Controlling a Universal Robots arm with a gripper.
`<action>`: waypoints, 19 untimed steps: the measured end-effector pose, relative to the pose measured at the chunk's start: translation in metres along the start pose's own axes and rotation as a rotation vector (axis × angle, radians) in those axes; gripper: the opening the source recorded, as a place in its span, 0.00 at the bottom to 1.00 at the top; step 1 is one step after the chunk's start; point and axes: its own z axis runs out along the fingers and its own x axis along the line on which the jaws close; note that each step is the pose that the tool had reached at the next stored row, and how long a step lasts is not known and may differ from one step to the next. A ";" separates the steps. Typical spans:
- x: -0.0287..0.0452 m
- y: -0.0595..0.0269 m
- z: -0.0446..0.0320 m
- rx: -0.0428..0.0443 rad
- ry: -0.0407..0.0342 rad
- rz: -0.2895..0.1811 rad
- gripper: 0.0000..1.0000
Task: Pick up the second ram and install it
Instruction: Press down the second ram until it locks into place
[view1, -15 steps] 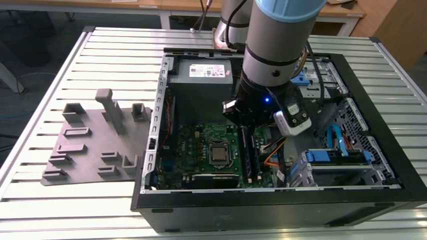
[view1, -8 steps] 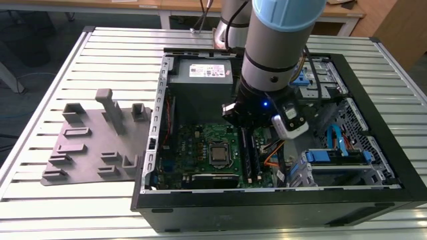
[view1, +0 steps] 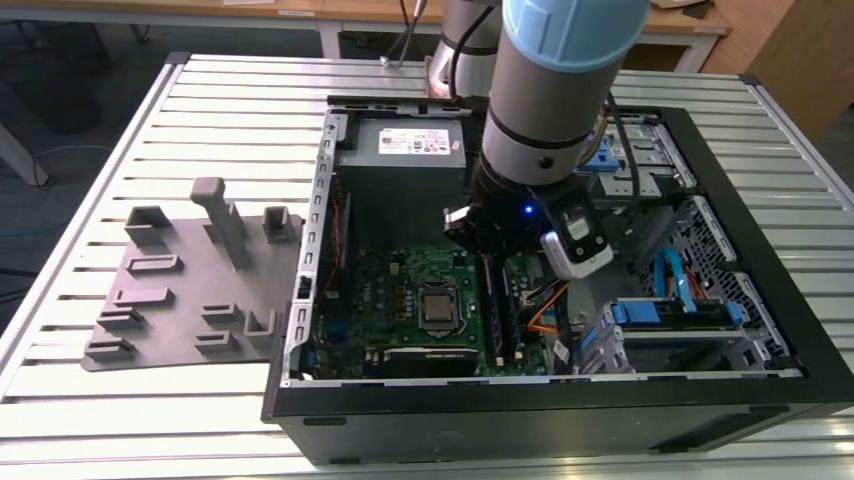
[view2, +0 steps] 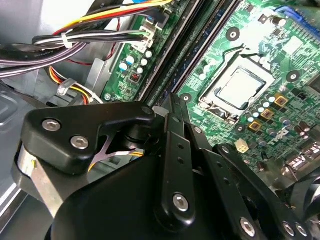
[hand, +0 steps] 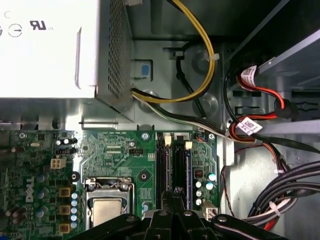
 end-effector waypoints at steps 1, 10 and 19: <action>0.0000 0.0007 0.0006 -0.0010 0.0000 0.000 0.07; 0.0004 0.0057 0.0077 -0.0109 0.0002 0.001 0.07; 0.0009 0.0184 0.0164 -0.0136 0.0003 -0.001 0.07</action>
